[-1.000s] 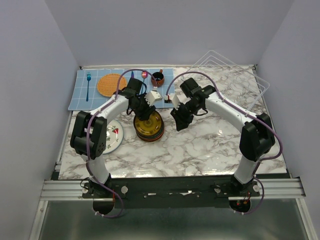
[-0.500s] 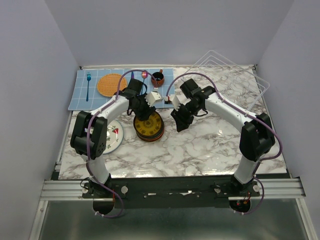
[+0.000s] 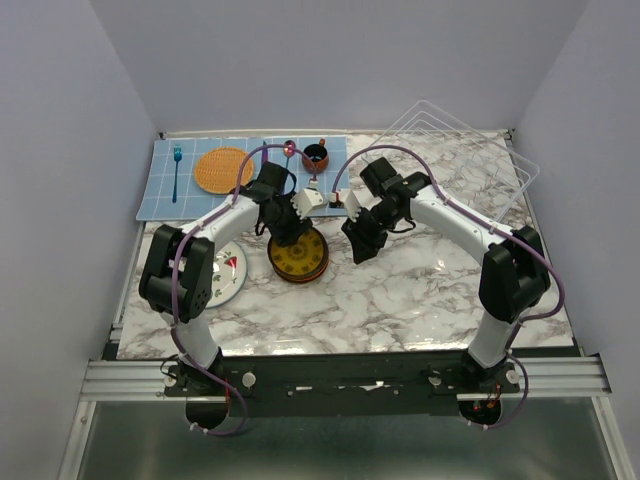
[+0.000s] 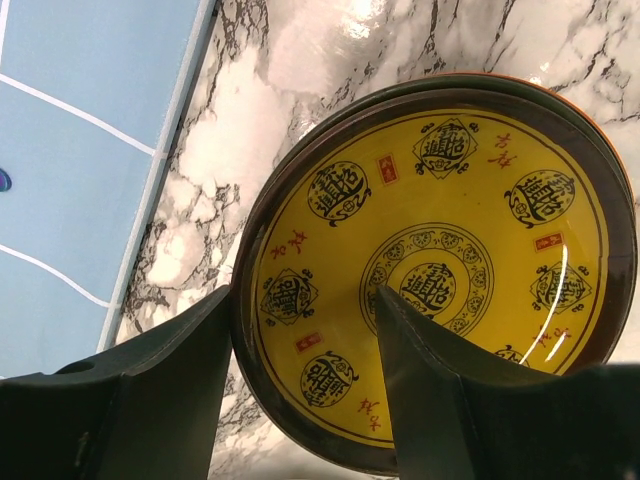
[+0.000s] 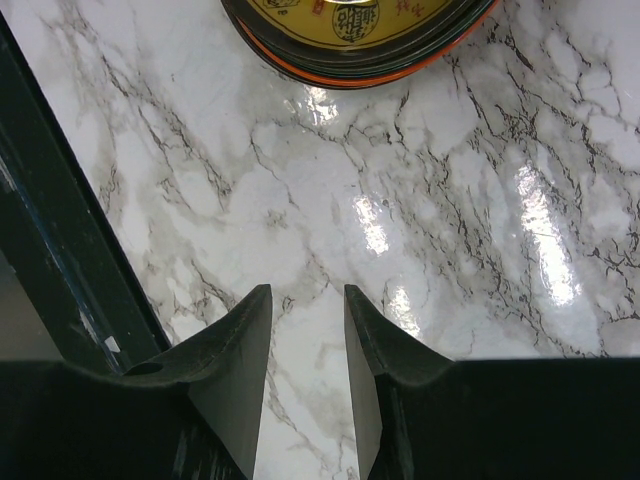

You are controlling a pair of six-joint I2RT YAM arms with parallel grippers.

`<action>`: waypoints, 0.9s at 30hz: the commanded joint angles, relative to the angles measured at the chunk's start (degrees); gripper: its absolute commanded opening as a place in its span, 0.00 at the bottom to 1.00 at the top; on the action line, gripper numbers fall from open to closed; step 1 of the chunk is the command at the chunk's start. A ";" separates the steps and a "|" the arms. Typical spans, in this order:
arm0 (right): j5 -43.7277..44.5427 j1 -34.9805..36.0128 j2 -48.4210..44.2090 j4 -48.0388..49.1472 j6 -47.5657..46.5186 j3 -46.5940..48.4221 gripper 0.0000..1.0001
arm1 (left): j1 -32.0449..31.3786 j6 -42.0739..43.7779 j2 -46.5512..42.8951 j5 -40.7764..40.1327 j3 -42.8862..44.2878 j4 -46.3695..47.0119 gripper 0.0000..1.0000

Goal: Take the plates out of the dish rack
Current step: Place the plate at the center of the board.

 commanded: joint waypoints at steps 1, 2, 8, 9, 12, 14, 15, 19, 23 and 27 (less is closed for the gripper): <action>-0.68 0.32 -0.54 1.05 -0.95 -0.31 0.43 | -0.85 0.82 -1.36 -2.65 -1.02 0.27 0.65; -0.68 0.32 -0.54 1.05 -0.95 -0.31 0.43 | -0.85 0.90 -1.36 -2.65 -0.93 0.27 0.65; -0.42 0.32 -0.90 1.22 -1.21 -0.75 0.43 | -1.29 0.29 -0.84 -2.39 -0.23 0.35 0.65; -0.42 0.41 -0.90 1.22 -1.12 -0.84 0.43 | -1.38 0.20 -0.75 -2.39 -0.23 0.35 0.65; -0.42 0.32 -0.90 1.49 -1.21 -1.28 0.43 | -1.55 -0.06 -0.57 -2.39 -0.23 0.70 0.65; -0.50 0.32 -0.90 1.66 -1.21 -1.54 0.43 | -1.64 -0.41 -0.57 -2.48 -0.23 1.14 0.65; -0.50 0.32 -0.90 1.57 -1.21 -1.54 0.43 | -1.73 -0.33 -0.57 -2.56 -0.14 1.14 0.65; -0.59 0.41 -0.98 1.75 -1.12 -1.63 0.43 | -1.82 -0.85 -0.05 -2.65 0.12 1.76 0.66; -0.50 0.32 -1.07 1.66 -1.12 -1.54 0.43 | -2.17 -1.29 0.48 -2.30 0.56 1.76 0.66; -0.24 0.32 -1.25 1.66 -1.21 -1.72 0.43 | -2.34 -1.47 0.13 -2.39 0.39 2.29 0.67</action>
